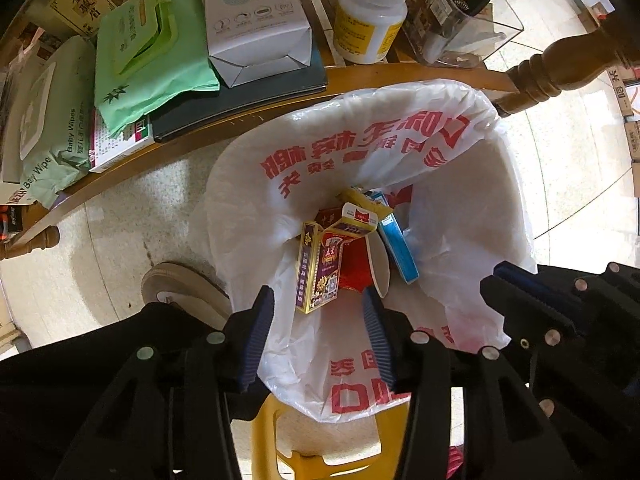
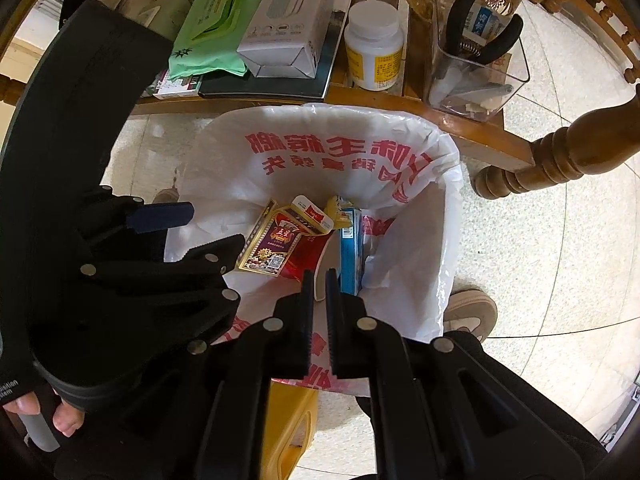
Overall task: Collect trash
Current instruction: 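Raise both tools back up over the table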
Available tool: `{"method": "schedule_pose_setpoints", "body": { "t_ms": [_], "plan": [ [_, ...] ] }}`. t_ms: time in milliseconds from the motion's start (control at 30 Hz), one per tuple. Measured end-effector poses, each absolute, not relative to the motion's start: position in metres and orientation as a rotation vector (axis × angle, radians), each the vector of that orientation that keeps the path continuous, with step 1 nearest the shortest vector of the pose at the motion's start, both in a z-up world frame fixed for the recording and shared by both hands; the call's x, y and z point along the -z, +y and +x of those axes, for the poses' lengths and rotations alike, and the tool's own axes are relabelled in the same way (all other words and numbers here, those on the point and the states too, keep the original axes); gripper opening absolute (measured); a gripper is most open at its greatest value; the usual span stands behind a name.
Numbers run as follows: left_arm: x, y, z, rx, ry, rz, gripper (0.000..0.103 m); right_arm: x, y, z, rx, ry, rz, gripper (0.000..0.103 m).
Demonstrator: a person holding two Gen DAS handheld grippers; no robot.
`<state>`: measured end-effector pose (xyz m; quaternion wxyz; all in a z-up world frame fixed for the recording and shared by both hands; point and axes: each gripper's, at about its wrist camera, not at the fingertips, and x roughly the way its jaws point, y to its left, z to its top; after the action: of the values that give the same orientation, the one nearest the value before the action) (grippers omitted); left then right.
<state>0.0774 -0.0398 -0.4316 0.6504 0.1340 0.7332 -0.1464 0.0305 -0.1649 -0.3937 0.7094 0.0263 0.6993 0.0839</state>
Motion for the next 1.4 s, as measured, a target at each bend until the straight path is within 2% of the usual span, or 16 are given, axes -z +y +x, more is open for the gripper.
{"method": "schedule_pose_setpoints", "body": {
  "t_ms": [167, 267, 333, 400, 467, 533, 567, 733, 967, 1100, 1400],
  "plan": [
    [0.404, -0.029, 0.067, 0.339, 1.651, 0.313, 0.05, 0.367, -0.16, 0.019, -0.214, 1.524, 0.06, 0.01],
    [0.375, -0.017, 0.058, 0.359, 1.651, 0.305, 0.058, 0.328, -0.161, 0.008, -0.247, 1.478, 0.059, 0.025],
    [0.347, -0.008, 0.05, 0.385, 1.674, 0.305, 0.065, 0.304, -0.164, 0.002, -0.27, 1.454, 0.071, 0.04],
    [0.318, -0.002, 0.047, 0.423, 1.693, 0.277, 0.066, 0.27, -0.169, -0.002, -0.304, 1.423, 0.065, 0.043],
    [0.281, 0.003, 0.047, 0.443, 1.651, 0.274, 0.07, 0.24, -0.173, -0.004, -0.321, 1.391, 0.04, 0.051],
    [0.236, 0.008, 0.049, 0.438, 1.581, 0.271, 0.08, 0.202, -0.179, -0.003, -0.321, 1.345, 0.003, 0.076],
    [0.217, 0.01, 0.051, 0.438, 1.555, 0.26, 0.081, 0.187, -0.182, -0.003, -0.318, 1.324, -0.005, 0.08],
    [0.12, 0.017, 0.08, 0.385, 1.439, 0.217, 0.089, 0.108, -0.207, 0.018, -0.29, 1.231, 0.005, 0.082],
    [0.038, 0.0, 0.121, 0.352, 1.389, 0.163, 0.093, 0.028, -0.238, 0.075, -0.238, 1.157, 0.061, 0.085],
    [0.021, -0.017, 0.144, 0.311, 1.346, 0.226, 0.094, 0.007, -0.24, 0.103, -0.233, 1.146, 0.071, 0.088],
    [0.029, -0.021, 0.181, 0.261, 1.377, 0.077, 0.095, -0.002, -0.231, 0.162, -0.236, 1.162, 0.067, 0.088]
  ]
}}
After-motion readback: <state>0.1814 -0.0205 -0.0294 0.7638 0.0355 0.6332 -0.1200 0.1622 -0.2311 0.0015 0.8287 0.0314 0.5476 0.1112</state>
